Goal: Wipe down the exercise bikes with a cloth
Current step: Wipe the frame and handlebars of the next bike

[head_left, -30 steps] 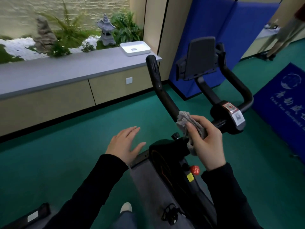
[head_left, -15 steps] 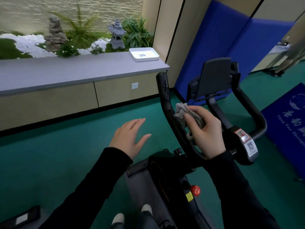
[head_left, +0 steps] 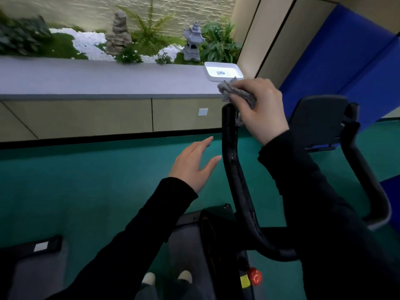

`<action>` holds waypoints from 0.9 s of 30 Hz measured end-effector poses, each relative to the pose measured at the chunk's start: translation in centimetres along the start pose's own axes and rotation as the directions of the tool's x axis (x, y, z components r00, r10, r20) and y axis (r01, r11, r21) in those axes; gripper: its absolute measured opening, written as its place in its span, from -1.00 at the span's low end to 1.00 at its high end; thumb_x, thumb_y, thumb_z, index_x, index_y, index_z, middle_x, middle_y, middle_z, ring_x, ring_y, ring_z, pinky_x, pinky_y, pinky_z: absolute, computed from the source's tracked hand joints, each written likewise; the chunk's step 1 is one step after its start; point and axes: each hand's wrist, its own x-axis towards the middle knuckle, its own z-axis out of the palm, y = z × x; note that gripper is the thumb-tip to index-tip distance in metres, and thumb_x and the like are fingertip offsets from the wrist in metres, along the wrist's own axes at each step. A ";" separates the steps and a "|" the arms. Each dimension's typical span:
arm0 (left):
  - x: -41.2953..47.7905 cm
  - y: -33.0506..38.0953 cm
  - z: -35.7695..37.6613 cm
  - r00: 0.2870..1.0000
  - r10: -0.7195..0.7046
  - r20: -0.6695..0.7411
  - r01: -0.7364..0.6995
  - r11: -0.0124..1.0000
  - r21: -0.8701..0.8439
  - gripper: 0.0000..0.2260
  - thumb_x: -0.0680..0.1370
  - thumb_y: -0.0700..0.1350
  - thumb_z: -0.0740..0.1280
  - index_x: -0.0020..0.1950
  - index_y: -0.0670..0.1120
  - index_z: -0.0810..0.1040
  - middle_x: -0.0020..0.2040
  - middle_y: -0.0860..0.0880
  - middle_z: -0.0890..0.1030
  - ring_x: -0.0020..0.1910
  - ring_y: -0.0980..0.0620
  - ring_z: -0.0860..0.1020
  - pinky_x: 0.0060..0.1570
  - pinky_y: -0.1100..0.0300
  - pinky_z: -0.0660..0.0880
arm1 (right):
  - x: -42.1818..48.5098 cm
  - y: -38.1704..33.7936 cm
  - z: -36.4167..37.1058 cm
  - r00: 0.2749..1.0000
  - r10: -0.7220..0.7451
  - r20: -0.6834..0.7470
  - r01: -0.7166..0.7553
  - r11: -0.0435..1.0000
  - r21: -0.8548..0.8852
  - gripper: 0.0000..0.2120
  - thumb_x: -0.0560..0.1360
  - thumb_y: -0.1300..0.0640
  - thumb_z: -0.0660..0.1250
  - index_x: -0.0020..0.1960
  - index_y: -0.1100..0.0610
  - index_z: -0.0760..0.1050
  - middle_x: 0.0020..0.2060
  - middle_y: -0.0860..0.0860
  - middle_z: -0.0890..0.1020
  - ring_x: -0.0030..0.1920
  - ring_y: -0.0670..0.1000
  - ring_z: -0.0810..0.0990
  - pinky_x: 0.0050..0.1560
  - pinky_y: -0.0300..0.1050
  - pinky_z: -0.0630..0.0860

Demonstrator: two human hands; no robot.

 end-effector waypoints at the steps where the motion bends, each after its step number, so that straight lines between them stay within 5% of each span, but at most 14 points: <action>1: 0.1 0.1 0.3 1.000 -0.014 -0.014 0.014 1.000 -0.028 -0.54 0.57 0.05 0.25 0.44 -0.07 0.31 0.28 -0.02 0.49 0.28 0.05 0.42 0.27 0.24 0.29 | 0.6 0.3 0.4 0.999 -0.014 0.033 0.014 1.000 -0.010 -0.84 0.53 0.20 0.30 0.07 0.19 0.59 -0.05 0.14 0.62 0.05 0.16 0.49 -0.04 -0.25 0.25; 5: 1.0 0.7 1.1 0.991 -0.125 -0.045 0.111 0.966 -0.235 -0.57 0.55 -0.02 0.30 0.41 -0.03 0.35 0.18 0.04 0.54 0.12 0.12 0.49 0.07 0.35 0.33 | 1.9 1.2 1.5 0.992 -0.013 0.129 0.016 1.000 -0.017 -0.84 0.53 0.19 0.30 0.05 0.20 0.60 -0.05 0.18 0.57 0.08 0.18 0.48 -0.04 -0.20 0.27; 10: 2.0 1.6 1.9 0.977 -0.212 -0.013 0.177 0.844 -0.506 -0.63 0.52 -0.15 0.36 0.32 0.03 0.44 0.01 0.03 0.57 -0.12 0.15 0.52 -0.05 0.26 0.47 | 1.1 2.1 0.3 0.990 0.101 0.104 -0.102 0.995 0.009 -0.87 0.49 0.14 0.34 -0.04 0.18 0.62 -0.14 0.14 0.63 -0.04 0.12 0.56 -0.12 -0.14 0.34; 19: 2.3 1.6 2.6 0.970 -0.240 -0.035 0.161 0.742 -0.650 -0.64 0.48 -0.28 0.38 0.18 0.07 0.47 -0.09 -0.06 0.59 -0.16 0.02 0.52 -0.06 0.17 0.50 | -3.0 0.9 1.4 0.999 0.035 -0.023 -0.034 0.998 0.045 -0.89 0.43 0.29 0.34 -0.06 0.24 0.59 -0.11 0.16 0.54 -0.09 0.16 0.55 -0.10 -0.02 0.48; 27: 2.4 1.2 2.6 0.970 -0.241 0.047 0.183 0.582 -0.793 -0.65 0.48 -0.35 0.36 0.14 0.02 0.48 -0.18 -0.02 0.56 -0.33 0.21 0.54 -0.19 0.37 0.48 | -5.6 0.5 2.4 0.991 0.055 -0.121 -0.053 0.998 0.018 -0.89 0.42 0.33 0.35 -0.06 0.26 0.59 -0.16 0.16 0.52 -0.15 0.16 0.54 -0.16 0.03 0.50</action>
